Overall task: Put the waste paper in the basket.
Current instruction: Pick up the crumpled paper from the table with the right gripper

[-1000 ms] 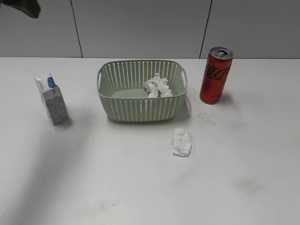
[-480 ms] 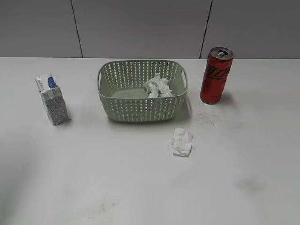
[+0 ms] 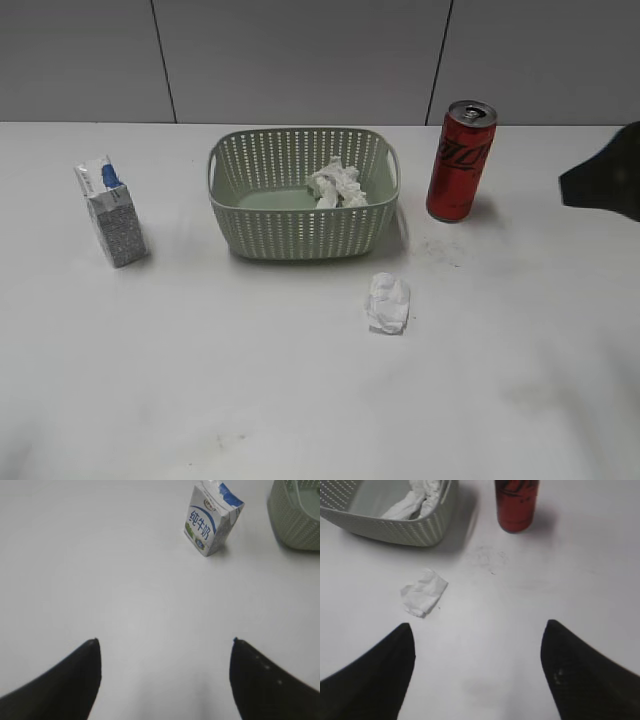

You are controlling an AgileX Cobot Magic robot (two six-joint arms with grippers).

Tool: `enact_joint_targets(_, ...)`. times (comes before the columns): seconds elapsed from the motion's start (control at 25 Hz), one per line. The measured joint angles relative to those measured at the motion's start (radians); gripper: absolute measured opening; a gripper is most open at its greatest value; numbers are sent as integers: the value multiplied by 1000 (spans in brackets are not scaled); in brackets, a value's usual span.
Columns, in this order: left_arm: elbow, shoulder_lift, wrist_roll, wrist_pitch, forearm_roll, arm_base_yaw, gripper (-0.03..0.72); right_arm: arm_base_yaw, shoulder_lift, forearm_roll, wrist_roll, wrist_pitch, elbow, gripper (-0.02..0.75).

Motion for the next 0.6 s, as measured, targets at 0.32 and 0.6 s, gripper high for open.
enact_joint_targets(0.32, 176, -409, 0, 73, -2, 0, 592, 243, 260, -7, 50, -150, -1, 589)
enact_joint_targets(0.6, 206, -675, 0, 82, -3, 0, 591, 317, 465, -32, 64, -302, -7, 589)
